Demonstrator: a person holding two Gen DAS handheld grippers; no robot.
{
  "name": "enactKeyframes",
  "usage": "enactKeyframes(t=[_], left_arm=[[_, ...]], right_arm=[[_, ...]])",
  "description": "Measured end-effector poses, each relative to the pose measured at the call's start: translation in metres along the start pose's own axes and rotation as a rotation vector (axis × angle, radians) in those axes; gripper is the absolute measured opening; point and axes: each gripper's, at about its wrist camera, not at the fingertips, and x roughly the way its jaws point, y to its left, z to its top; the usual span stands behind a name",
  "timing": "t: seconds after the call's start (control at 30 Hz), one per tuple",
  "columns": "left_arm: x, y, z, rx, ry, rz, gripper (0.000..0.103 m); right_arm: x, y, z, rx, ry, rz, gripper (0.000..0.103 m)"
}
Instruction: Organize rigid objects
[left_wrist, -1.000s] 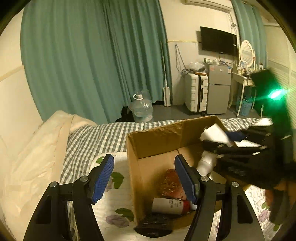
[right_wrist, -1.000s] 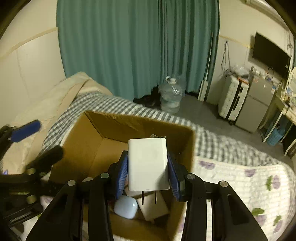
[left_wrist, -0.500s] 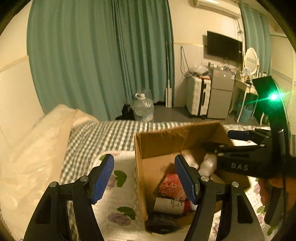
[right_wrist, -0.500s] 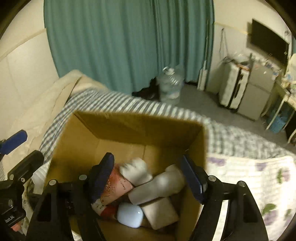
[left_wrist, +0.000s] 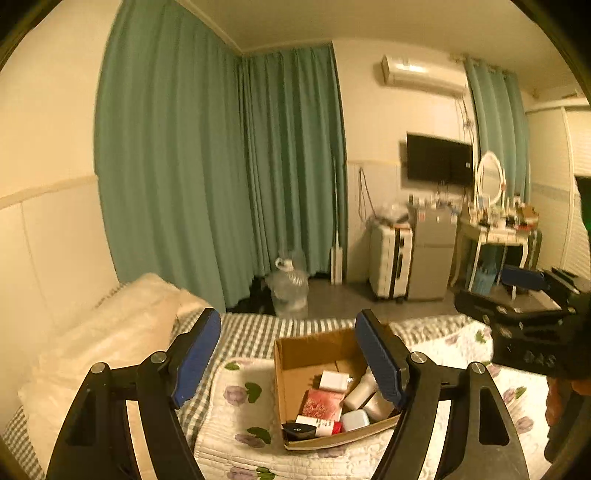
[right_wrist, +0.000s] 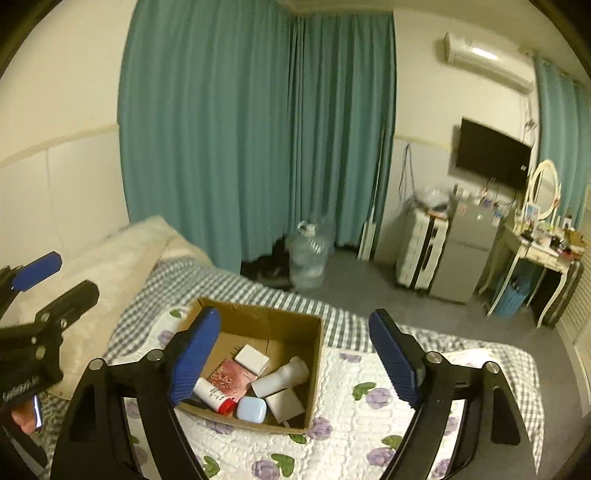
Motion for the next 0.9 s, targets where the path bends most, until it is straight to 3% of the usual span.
enactKeyframes(t=[0.2,0.37,0.67,0.77,0.9], left_arm=[[-0.034,0.003,0.012,0.009,-0.094,0.021,0.08],[-0.053,0.002,0.001,0.024,-0.154,0.077,0.081],[-0.046,0.001,-0.049,0.029,-0.107,0.077,0.081],[-0.031,0.001,-0.072,0.028,-0.064,0.057,0.081],[-0.009,-0.001,-0.106,0.048,-0.034,0.089,0.081]], right_arm=[[-0.053,0.006,0.002,0.011,-0.099,0.005,0.103],[-0.078,0.013,-0.006,0.004,-0.15,0.017,0.103],[-0.085,0.014,-0.056,0.013,-0.181,-0.015,0.103],[-0.068,0.012,-0.076,0.031,-0.157,-0.016,0.103],[-0.036,0.005,-0.106,0.074,-0.151,-0.027,0.103]])
